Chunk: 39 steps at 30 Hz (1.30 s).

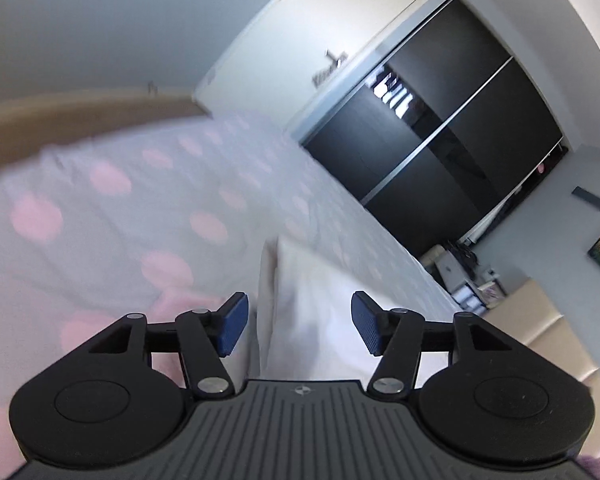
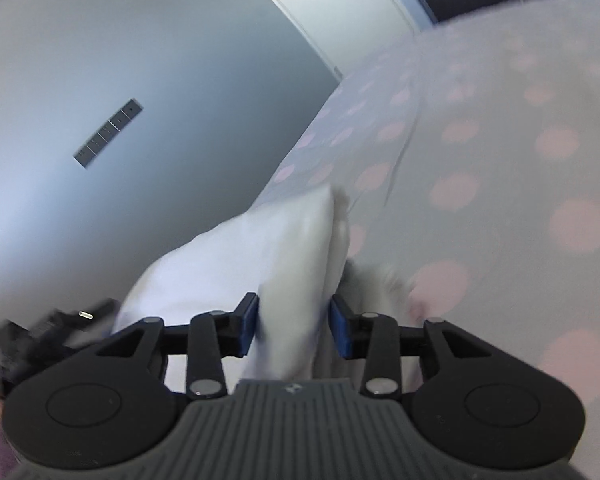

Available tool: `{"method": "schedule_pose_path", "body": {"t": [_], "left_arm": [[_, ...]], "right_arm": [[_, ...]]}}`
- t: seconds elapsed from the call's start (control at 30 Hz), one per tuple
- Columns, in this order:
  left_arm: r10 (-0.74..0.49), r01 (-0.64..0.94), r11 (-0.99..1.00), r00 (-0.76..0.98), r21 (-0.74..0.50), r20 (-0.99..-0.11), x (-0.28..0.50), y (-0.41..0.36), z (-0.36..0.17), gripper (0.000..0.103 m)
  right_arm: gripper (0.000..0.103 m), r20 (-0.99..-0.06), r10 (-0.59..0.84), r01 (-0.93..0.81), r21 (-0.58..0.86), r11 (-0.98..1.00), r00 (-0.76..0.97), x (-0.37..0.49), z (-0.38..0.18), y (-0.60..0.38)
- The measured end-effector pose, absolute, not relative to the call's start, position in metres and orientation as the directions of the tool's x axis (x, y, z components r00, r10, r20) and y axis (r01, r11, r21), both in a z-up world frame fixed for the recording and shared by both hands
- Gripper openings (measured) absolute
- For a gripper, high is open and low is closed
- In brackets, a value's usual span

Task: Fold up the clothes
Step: 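Lift the folded shirt with both tools and carry it onto the clothes stack, then open both tools to release the shirt on the stack and withdraw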

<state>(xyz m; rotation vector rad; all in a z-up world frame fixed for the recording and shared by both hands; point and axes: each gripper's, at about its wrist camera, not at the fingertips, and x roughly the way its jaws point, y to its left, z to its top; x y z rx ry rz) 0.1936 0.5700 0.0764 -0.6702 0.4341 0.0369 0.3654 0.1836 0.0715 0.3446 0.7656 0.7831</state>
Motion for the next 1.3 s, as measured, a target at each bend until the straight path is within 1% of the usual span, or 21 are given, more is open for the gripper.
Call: {"method": "schedule_pose_path", "body": {"t": [0.07, 0.1, 0.13, 0.17, 0.3, 0.37, 0.4, 0.43, 0.47, 0.5, 0.6, 0.7, 0.83, 0.93, 1.0, 1.07, 1.23, 1.27, 1.3], "left_arm": [[-0.064, -0.163, 0.837, 0.919, -0.523, -0.389, 0.192, 0.559, 0.096, 0.055], [-0.056, -0.152, 0.857, 0.922, -0.492, -0.383, 0.193, 0.552, 0.105, 0.054], [-0.049, -0.143, 0.876, 0.924, -0.461, -0.38, 0.196, 0.545, 0.112, 0.045], [-0.044, -0.142, 0.887, 0.921, -0.439, -0.386, 0.203, 0.536, 0.115, 0.043], [-0.019, -0.141, 0.928, 0.905, -0.344, -0.425, 0.237, 0.507, 0.107, 0.039], [-0.017, -0.15, 0.936, 0.885, -0.32, -0.465, 0.25, 0.5, 0.095, 0.034], [-0.007, -0.164, 0.938, 0.872, -0.306, -0.489, 0.256, 0.498, 0.088, 0.034], [0.002, -0.18, 0.937, 0.859, -0.298, -0.513, 0.261, 0.496, 0.082, 0.031], [0.006, -0.206, 0.926, 0.844, -0.315, -0.536, 0.263, 0.499, 0.073, 0.027], [0.005, -0.222, 0.916, 0.837, -0.333, -0.547, 0.264, 0.502, 0.066, 0.025], [-0.022, -0.224, 0.904, 0.827, -0.364, -0.562, 0.264, 0.509, 0.051, 0.024], [-0.028, -0.219, 0.898, 0.837, -0.381, -0.546, 0.261, 0.51, 0.045, 0.024], [-0.003, -0.221, 0.911, 0.841, -0.349, -0.542, 0.255, 0.505, 0.053, 0.024], [0.033, -0.213, 0.931, 0.858, -0.296, -0.513, 0.24, 0.494, 0.068, 0.024], [0.065, -0.223, 0.943, 0.851, -0.247, -0.521, 0.229, 0.484, 0.077, 0.026], [0.102, -0.241, 0.95, 0.843, -0.201, -0.528, 0.213, 0.473, 0.086, 0.03], [0.144, -0.252, 0.958, 0.831, -0.134, -0.537, 0.165, 0.452, 0.103, 0.03], [0.147, -0.259, 0.957, 0.819, -0.13, -0.554, 0.158, 0.451, 0.102, 0.031], [0.15, -0.266, 0.956, 0.807, -0.125, -0.571, 0.152, 0.45, 0.1, 0.031]], "right_arm": [[0.041, -0.48, 0.681, -0.53, 0.428, 0.732, 0.553, 0.363, 0.086, 0.185], [0.037, -0.47, 0.665, -0.543, 0.385, 0.746, 0.581, 0.361, 0.094, 0.189], [0.033, -0.457, 0.662, -0.56, 0.356, 0.748, 0.594, 0.36, 0.099, 0.196], [0.024, -0.446, 0.666, -0.574, 0.342, 0.744, 0.598, 0.361, 0.104, 0.203], [0.022, -0.436, 0.681, -0.59, 0.345, 0.73, 0.588, 0.365, 0.103, 0.241], [0.022, -0.444, 0.67, -0.584, 0.334, 0.74, 0.595, 0.369, 0.092, 0.257], [0.021, -0.459, 0.661, -0.573, 0.335, 0.748, 0.594, 0.372, 0.086, 0.262], [0.021, -0.475, 0.648, -0.557, 0.338, 0.759, 0.595, 0.376, 0.078, 0.265], [0.018, -0.488, 0.638, -0.544, 0.339, 0.767, 0.596, 0.378, 0.07, 0.267], [0.015, -0.494, 0.633, -0.538, 0.34, 0.771, 0.596, 0.38, 0.062, 0.267], [0.012, -0.507, 0.63, -0.533, 0.343, 0.774, 0.589, 0.384, 0.048, 0.268], [0.008, -0.518, 0.625, -0.535, 0.332, 0.777, 0.585, 0.388, 0.041, 0.268], [0.008, -0.523, 0.635, -0.552, 0.33, 0.766, 0.569, 0.39, 0.046, 0.266], [0.01, -0.517, 0.642, -0.593, 0.286, 0.753, 0.566, 0.381, 0.058, 0.258], [0.013, -0.505, 0.647, -0.61, 0.266, 0.746, 0.571, 0.371, 0.068, 0.247], [0.018, -0.498, 0.655, -0.628, 0.253, 0.736, 0.568, 0.358, 0.077, 0.235], [0.018, -0.482, 0.697, -0.703, 0.21, 0.68, 0.531, 0.308, 0.096, 0.206], [0.019, -0.486, 0.706, -0.718, 0.206, 0.665, 0.515, 0.296, 0.096, 0.201], [0.022, -0.494, 0.711, -0.729, 0.202, 0.654, 0.501, 0.287, 0.095, 0.197]]}}
